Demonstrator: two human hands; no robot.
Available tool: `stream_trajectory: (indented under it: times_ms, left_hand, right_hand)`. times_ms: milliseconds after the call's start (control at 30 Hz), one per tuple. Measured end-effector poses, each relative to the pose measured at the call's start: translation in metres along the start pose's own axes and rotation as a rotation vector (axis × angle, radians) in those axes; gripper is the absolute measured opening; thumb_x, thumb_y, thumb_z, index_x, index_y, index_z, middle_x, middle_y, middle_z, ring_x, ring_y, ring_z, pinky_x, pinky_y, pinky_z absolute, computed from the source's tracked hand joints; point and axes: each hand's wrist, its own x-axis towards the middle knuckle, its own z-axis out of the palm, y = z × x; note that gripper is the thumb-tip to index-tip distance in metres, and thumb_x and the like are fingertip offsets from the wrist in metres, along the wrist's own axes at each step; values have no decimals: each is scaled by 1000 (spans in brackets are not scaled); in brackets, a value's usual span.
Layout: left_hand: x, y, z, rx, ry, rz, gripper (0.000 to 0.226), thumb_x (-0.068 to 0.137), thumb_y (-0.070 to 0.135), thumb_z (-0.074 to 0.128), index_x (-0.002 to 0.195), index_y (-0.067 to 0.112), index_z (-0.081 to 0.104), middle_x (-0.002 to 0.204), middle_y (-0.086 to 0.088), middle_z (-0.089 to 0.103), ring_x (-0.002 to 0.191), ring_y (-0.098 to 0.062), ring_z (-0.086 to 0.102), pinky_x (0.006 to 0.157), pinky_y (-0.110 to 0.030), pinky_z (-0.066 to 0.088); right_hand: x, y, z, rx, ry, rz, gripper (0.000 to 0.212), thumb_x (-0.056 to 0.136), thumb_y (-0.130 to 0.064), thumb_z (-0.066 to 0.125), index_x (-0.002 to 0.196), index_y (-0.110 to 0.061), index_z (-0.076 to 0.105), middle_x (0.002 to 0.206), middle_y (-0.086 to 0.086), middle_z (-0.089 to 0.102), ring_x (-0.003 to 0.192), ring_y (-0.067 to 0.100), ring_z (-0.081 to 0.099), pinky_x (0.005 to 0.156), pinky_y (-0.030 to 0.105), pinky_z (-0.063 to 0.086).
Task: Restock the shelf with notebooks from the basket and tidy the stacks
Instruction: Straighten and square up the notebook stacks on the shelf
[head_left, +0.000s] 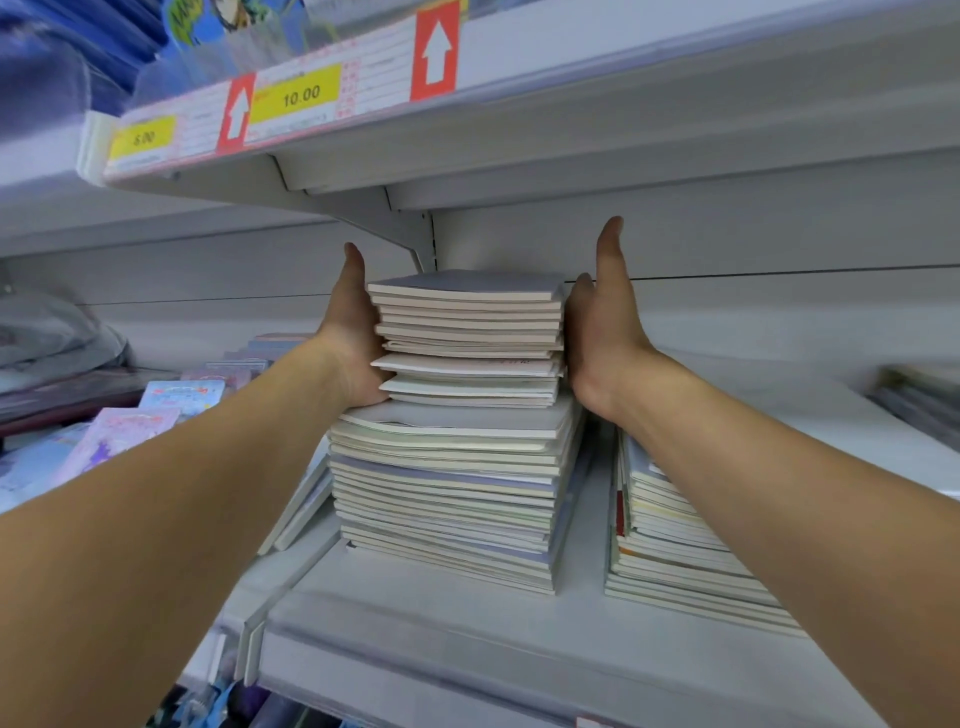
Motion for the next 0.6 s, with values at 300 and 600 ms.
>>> stream_trajectory:
  times_ms: [300,600]
  left_hand:
    - [8,-3,4,14,30,15,98,71,92,29,116,16,70,108,-13,73,91,-33,72,66,-39,57]
    - [9,-2,5,29,-21,26,94,69,92,34,105,15,73,107,-13,73,95,-33,70,81,-42,55]
  right_hand:
    - [1,2,7,12,14,41,101,65,-100,31,125,-26,65,124,-3,68,119,22,64,103,42,47]
    - [3,5,16,67,133,-25,115,53,-102,40,147,-36,42,143,-8,55,130,19,53,116,46,35]
